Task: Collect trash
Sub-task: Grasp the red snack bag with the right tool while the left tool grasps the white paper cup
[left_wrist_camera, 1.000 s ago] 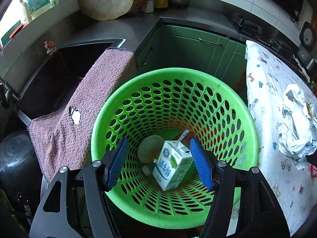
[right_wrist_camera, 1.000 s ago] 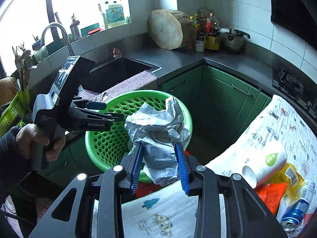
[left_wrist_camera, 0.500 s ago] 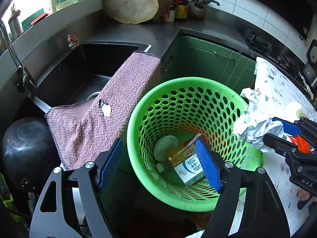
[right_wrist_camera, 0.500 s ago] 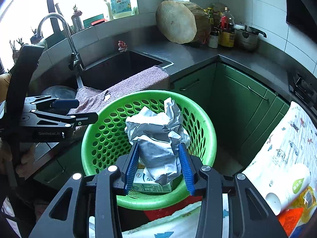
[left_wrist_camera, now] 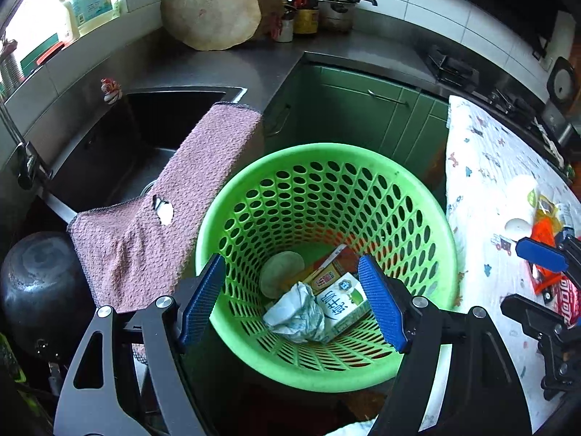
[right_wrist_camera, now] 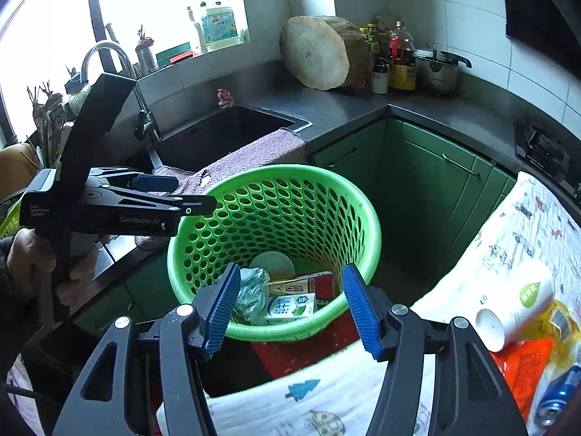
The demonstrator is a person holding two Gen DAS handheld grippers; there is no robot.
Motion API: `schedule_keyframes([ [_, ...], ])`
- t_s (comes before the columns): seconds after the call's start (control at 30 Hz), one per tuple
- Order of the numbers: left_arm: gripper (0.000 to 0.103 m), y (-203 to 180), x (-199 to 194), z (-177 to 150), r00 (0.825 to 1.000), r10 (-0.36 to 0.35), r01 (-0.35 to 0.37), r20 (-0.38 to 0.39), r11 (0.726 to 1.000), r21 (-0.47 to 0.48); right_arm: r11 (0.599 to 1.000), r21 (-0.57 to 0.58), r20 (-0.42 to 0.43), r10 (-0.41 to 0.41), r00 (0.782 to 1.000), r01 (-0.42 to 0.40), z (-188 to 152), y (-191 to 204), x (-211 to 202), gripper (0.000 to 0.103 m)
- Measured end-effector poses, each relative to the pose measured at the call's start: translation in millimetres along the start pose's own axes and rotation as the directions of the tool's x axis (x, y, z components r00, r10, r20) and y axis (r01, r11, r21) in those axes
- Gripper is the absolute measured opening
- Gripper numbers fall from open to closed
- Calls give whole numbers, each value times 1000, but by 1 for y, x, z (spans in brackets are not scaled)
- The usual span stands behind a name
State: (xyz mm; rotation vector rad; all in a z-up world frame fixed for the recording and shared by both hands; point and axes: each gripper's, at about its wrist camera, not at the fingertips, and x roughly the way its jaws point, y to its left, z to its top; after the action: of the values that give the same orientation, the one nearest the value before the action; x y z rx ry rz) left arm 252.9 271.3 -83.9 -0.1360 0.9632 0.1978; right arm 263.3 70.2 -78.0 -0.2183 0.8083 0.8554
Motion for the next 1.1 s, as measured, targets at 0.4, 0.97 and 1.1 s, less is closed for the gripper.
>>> schedule_keyframes([
  [0.4,78,-76,-1,7,997,-79,78,3,990,113,977,139,10,-164,986,161,-64,-51,-73,62],
  [0.97,82,-143,-6,21,984,-180,176,5,964,198,905,272,-92,-314,945,328,-92,-147,-76,62],
  [1.1,83,-162,-7,28,977,-212,205,6,953,222,899,274,-118,-320,940,340,-91,-156,-63,62],
])
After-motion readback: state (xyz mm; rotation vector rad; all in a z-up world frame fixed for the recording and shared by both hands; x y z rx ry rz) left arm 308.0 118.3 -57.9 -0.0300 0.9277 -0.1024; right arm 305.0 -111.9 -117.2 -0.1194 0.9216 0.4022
